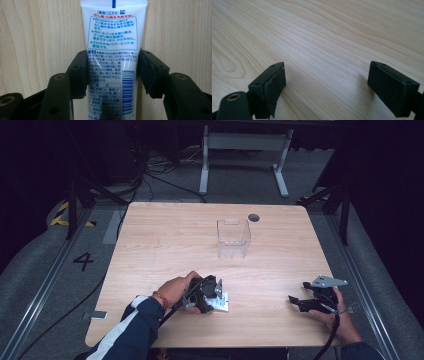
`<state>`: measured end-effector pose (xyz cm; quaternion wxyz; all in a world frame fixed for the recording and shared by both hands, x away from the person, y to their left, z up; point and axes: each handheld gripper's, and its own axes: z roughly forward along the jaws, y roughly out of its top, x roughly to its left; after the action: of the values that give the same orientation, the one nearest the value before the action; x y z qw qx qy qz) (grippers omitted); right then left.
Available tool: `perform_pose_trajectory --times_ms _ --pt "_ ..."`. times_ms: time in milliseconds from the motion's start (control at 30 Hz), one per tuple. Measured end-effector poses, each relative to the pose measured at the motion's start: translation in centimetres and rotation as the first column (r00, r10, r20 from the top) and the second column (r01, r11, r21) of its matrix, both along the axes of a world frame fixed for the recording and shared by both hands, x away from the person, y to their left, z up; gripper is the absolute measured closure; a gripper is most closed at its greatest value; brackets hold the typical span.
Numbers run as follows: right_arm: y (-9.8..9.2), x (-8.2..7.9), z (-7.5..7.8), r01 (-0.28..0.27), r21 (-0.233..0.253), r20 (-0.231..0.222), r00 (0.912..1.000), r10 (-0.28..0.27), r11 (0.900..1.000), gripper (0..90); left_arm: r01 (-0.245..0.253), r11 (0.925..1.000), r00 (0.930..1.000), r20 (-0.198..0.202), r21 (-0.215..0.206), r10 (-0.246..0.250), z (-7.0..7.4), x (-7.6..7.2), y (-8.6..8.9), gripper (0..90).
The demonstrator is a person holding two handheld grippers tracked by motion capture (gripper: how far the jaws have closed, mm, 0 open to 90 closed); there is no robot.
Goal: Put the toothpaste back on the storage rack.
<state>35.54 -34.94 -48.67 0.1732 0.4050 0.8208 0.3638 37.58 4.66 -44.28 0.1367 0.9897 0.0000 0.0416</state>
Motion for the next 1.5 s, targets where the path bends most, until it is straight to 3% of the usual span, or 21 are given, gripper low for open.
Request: perform_pose_trajectory --times_ms 367,400,533,600,633,800,833,967,1067,1167,1233,1267,1333,1467,1500 --pt "0.0 0.0 0.0 -0.001 -0.002 0.001 1.0000 0.001 1.000 15.1 0.023 0.9975 0.9993 -0.030 0.066 -0.021 0.3 0.5 -0.8 48.0" --pt "0.0 0.0 0.0 -0.001 -0.002 0.001 1.0000 0.001 1.000 15.2 0.016 0.9989 0.9995 -0.028 0.045 -0.015 0.2 0.5 -0.7 48.6" --pt "0.0 0.0 0.0 0.000 0.000 0.000 1.0000 0.000 1.000 15.2 0.017 0.9994 0.9993 -0.035 0.031 -0.016 0.3 0.6 -0.4 51.6" --pt "0.0 0.0 0.0 -0.001 -0.002 0.000 1.0000 0.001 1.000 15.2 -0.017 0.9997 0.9986 -0.051 -0.018 0.016 0.2 0.7 0.0 53.8" --pt "0.0 0.0 0.0 -0.001 -0.002 0.000 1.0000 0.001 1.000 15.2 -0.017 0.9997 0.9986 -0.051 -0.018 0.016 0.2 0.7 0.0 54.8" --pt "-0.1 -0.1 0.0 -0.004 -0.002 -0.001 1.0000 0.004 1.000 15.6 -0.094 0.9904 0.9943 -0.060 -0.101 0.088 0.6 1.0 1.1 60.2" --pt "-0.1 -0.1 0.0 -0.004 -0.002 -0.001 1.0000 0.004 1.000 15.6 -0.094 0.9904 0.9943 -0.060 -0.101 0.088 0.6 1.0 1.1 60.5" --pt "-0.1 -0.1 0.0 -0.006 0.001 0.000 1.0000 0.006 1.000 15.6 -0.112 0.9808 0.9935 -0.037 -0.159 0.108 1.2 0.8 1.9 62.7" --pt "-0.1 -0.1 0.0 -0.006 0.001 0.000 1.0000 0.006 1.000 15.6 -0.145 0.9657 0.9895 -0.038 -0.216 0.140 1.9 0.7 2.5 63.7" --pt "-0.1 -0.1 0.0 -0.006 0.002 0.000 1.0000 0.006 1.000 15.6 -0.168 0.9544 0.9857 -0.032 -0.246 0.166 2.4 0.8 3.0 64.6" --pt "-0.1 -0.1 0.0 -0.005 0.002 0.000 1.0000 0.005 1.000 15.6 -0.189 0.9416 0.9814 -0.021 -0.278 0.191 2.6 0.9 3.3 65.8" --pt "-0.1 -0.1 0.0 -0.005 0.002 0.000 1.0000 0.005 1.000 15.6 -0.189 0.9416 0.9814 -0.021 -0.278 0.191 2.6 0.9 3.3 66.0" --pt "-0.1 -0.1 0.0 -0.006 0.001 0.000 1.0000 0.006 1.000 15.6 -0.197 0.9321 0.9795 -0.018 -0.304 0.201 2.7 1.0 3.6 66.4" --pt "-0.1 -0.1 0.0 -0.006 0.001 0.000 1.0000 0.006 1.000 15.6 -0.209 0.9253 0.9763 -0.012 -0.317 0.216 3.0 1.3 4.2 67.6" --pt "-0.1 -0.1 0.0 -0.005 0.002 0.001 1.0000 0.005 1.000 15.6 -0.231 0.9099 0.9710 -0.024 -0.344 0.238 3.2 1.4 4.7 67.7"
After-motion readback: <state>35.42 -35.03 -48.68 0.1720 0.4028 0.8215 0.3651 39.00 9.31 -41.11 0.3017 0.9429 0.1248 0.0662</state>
